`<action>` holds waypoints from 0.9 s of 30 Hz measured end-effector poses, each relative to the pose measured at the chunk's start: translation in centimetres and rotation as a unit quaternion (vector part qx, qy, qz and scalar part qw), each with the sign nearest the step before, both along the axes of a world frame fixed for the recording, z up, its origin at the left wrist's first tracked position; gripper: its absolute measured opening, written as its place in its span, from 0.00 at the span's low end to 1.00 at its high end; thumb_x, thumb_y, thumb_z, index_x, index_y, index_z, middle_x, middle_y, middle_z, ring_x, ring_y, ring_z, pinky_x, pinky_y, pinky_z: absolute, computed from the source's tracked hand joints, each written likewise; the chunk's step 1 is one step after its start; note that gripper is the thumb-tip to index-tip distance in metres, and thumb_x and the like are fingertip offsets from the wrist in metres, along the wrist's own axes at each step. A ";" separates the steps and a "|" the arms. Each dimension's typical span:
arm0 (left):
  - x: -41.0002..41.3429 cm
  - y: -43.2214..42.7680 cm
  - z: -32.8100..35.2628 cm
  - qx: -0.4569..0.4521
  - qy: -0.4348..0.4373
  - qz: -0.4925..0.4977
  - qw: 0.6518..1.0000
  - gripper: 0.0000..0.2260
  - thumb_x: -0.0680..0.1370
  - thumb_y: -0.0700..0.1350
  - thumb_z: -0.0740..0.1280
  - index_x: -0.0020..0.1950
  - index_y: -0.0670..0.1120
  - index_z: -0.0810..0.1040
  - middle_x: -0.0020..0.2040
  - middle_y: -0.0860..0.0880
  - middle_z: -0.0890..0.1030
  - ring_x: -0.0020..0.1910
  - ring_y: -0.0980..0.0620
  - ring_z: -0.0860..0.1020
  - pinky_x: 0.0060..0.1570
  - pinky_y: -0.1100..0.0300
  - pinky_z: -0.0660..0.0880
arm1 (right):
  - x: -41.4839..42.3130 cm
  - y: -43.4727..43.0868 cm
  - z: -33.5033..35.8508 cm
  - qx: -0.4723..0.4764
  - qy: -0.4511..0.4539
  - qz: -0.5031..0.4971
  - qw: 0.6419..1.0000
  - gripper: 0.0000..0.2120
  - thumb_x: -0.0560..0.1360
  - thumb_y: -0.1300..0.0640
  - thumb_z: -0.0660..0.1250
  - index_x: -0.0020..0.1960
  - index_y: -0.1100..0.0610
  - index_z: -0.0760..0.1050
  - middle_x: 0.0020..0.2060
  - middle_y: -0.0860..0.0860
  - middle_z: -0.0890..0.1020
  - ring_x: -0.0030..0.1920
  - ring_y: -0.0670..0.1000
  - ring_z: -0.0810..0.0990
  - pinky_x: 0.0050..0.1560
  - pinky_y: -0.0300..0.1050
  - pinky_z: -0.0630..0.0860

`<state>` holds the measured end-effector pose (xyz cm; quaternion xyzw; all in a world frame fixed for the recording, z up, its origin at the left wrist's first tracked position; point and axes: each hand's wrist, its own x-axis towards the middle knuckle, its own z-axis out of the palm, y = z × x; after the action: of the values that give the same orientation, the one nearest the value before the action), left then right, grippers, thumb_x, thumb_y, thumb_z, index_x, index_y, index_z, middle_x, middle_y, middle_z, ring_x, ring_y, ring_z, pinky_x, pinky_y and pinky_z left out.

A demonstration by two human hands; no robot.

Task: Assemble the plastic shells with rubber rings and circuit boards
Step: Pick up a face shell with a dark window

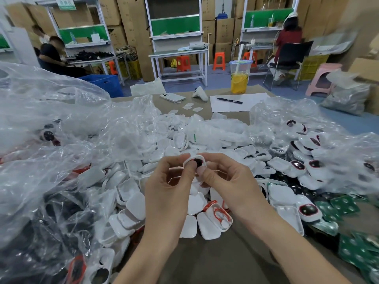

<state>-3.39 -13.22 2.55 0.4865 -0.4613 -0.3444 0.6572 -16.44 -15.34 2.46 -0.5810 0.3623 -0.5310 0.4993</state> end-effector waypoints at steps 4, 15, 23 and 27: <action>-0.1 0.1 -0.1 -0.007 -0.042 -0.010 0.999 0.05 0.77 0.47 0.73 0.46 0.59 0.85 0.43 0.55 0.86 0.43 0.58 0.83 0.41 0.70 0.76 | -0.4 -0.3 -0.2 -0.023 0.040 -0.022 0.999 0.08 0.77 0.56 0.72 0.52 0.44 0.82 0.39 0.51 0.84 0.39 0.49 0.84 0.43 0.43 0.82; 0.1 0.2 -0.5 -0.040 -0.159 -0.057 0.985 0.09 0.81 0.47 0.68 0.51 0.61 0.86 0.53 0.61 0.80 0.55 0.63 0.80 0.49 0.74 0.72 | -2.0 -1.1 -0.5 -0.004 0.154 0.015 0.988 0.18 0.68 0.31 0.71 0.49 0.41 0.74 0.37 0.48 0.86 0.35 0.48 0.83 0.42 0.61 0.81; -0.8 1.3 -1.5 -0.099 -0.381 -0.036 0.918 0.09 0.83 0.54 0.60 0.62 0.59 0.76 0.55 0.63 0.75 0.57 0.59 0.76 0.54 0.72 0.68 | -4.4 -2.4 0.4 -0.022 -0.023 -0.156 0.987 0.05 0.79 0.56 0.70 0.49 0.48 0.74 0.37 0.52 0.86 0.38 0.50 0.85 0.40 0.44 0.82; -1.6 1.6 -2.3 -0.134 -0.556 -0.098 0.815 0.11 0.82 0.54 0.60 0.61 0.55 0.78 0.53 0.59 0.77 0.54 0.55 0.75 0.55 0.58 0.71 | -5.2 -2.7 1.0 -0.020 -0.153 -0.203 0.967 0.05 0.80 0.59 0.68 0.50 0.52 0.72 0.34 0.49 0.85 0.41 0.49 0.86 0.42 0.40 0.82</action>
<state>-5.00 -11.62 0.28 0.4542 -0.8348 -0.0126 0.3109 -21.67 -18.06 3.49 -0.4165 0.3812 -0.7112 0.4189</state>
